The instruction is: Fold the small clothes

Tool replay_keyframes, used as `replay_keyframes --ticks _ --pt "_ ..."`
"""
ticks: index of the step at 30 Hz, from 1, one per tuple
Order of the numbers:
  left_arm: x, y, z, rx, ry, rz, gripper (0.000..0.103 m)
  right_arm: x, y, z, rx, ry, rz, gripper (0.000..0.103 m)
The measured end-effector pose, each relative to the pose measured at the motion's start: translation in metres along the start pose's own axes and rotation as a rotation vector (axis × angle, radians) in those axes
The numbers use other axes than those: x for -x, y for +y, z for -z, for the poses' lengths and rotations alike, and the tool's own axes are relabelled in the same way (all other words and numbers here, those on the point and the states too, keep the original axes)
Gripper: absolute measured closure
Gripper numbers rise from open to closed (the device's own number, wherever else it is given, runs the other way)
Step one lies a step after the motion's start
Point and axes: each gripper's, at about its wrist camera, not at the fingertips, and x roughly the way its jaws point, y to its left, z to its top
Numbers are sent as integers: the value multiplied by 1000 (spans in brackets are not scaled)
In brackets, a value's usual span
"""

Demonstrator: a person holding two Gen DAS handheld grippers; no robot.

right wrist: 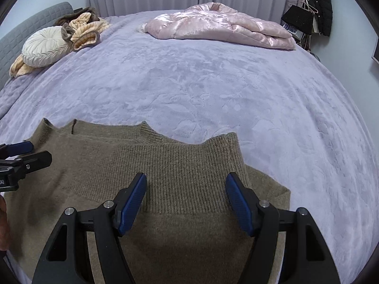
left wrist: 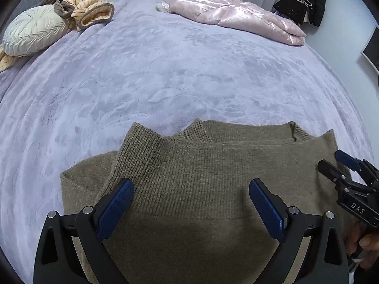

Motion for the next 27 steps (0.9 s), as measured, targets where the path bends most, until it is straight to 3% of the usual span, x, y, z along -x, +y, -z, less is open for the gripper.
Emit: replay_keyframes --ticks 3,8,13,19,23,27 --pt "-18 8 2 6 26 4 5 -19 -5 0 -7 31 8 30" --pt "-19 7 4 -12 7 -1 5 -32 -22 3 -85 49 -63 25" --pt "14 6 10 4 -25 -1 5 -9 -14 6 -67 25 3 24" --pt "61 -11 51 -2 -65 50 5 49 9 37 -48 -39 -52 24" --pt "63 -34 86 -86 -61 -4 5 60 38 60 38 -26 -44 24" --pt "53 -24 115 -70 -11 -35 5 60 43 87 80 12 -25 24"
